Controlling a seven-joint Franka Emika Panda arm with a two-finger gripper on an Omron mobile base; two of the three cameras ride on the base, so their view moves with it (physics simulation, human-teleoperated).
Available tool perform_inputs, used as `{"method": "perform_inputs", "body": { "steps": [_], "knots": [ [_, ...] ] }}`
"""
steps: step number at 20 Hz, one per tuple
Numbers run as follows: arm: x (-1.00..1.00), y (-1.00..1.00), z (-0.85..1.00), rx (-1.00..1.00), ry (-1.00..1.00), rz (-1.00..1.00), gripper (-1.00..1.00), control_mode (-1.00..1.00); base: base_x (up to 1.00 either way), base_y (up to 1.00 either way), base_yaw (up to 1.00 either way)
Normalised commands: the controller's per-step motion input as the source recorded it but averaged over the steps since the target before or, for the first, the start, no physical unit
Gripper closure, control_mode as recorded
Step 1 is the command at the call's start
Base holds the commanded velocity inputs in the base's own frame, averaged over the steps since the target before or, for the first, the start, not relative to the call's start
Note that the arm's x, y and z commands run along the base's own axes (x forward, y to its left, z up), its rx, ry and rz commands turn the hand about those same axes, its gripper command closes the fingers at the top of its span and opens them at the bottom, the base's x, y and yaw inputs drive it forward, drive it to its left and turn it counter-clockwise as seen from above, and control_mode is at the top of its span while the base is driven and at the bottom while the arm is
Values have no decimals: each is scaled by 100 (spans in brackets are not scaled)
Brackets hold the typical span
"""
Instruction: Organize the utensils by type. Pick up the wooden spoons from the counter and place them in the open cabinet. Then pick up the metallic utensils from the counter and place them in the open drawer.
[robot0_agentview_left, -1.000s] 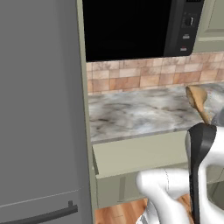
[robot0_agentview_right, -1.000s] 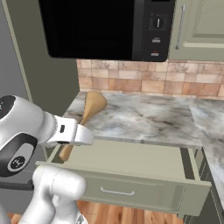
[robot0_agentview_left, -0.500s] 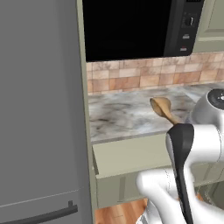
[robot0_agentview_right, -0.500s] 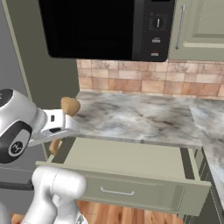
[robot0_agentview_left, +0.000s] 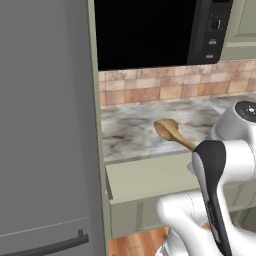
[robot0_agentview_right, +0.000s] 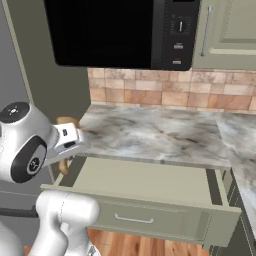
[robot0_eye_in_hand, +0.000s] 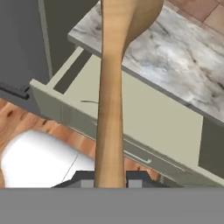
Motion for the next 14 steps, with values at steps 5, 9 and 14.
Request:
{"method": "perform_inputs", "body": {
  "steps": [5, 9, 14],
  "knots": [
    [-14, 0, -29, 0, -16, 12, 100, -100, 0, 0, 0],
    [-6, 0, -6, 0, -4, 3, 100, 100, -21, 0, 2],
    [0, 0, 0, 0, 0, 0, 100, 100, -26, 0, -8]
  ]
}}
